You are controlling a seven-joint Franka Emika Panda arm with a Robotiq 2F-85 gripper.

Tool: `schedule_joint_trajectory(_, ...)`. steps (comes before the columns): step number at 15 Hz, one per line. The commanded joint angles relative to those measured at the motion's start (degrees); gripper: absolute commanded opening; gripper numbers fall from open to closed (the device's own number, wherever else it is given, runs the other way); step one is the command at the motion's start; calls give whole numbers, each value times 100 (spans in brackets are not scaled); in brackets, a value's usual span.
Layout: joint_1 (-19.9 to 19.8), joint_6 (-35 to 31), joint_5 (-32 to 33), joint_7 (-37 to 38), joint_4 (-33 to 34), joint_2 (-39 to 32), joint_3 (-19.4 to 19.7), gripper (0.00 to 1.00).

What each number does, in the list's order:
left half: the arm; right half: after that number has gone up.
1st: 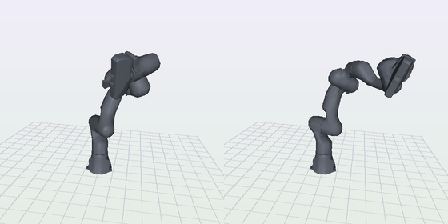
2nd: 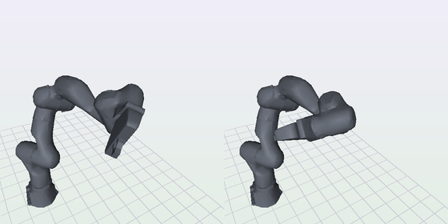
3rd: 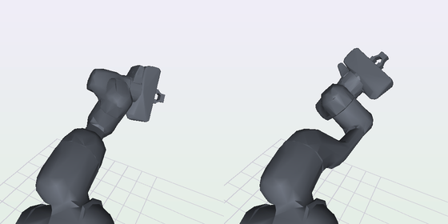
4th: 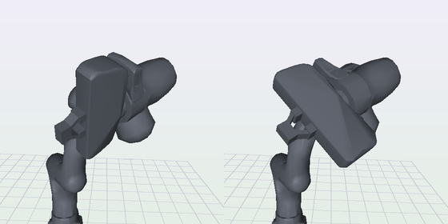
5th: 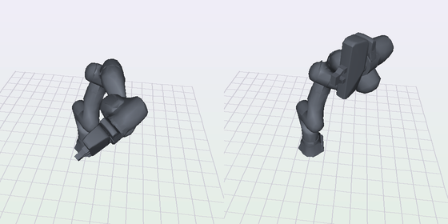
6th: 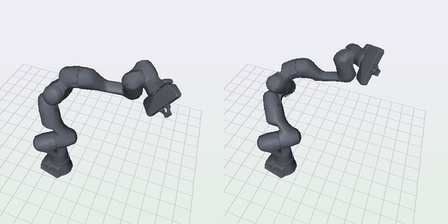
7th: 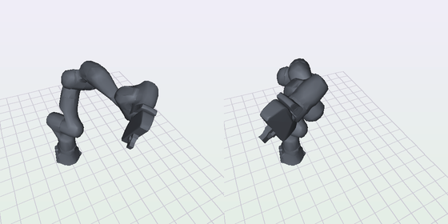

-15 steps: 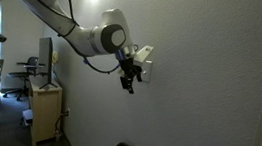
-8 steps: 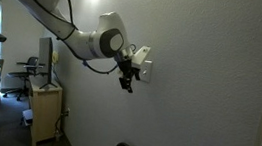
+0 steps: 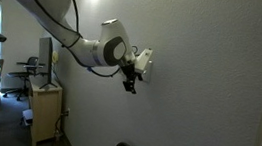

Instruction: Turn the right light switch on

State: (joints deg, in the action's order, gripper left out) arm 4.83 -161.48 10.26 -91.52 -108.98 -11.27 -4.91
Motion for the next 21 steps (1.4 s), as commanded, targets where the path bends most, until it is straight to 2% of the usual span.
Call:
schedule_joint_trajectory(1,-54,-298,-32,-175,221,-222,-21,100)
schedule_joint_trajectory(18,-22,-529,245,-32,526,-179,118,100)
schedule_joint_trajectory(21,-98,-505,533,108,611,-179,75,100)
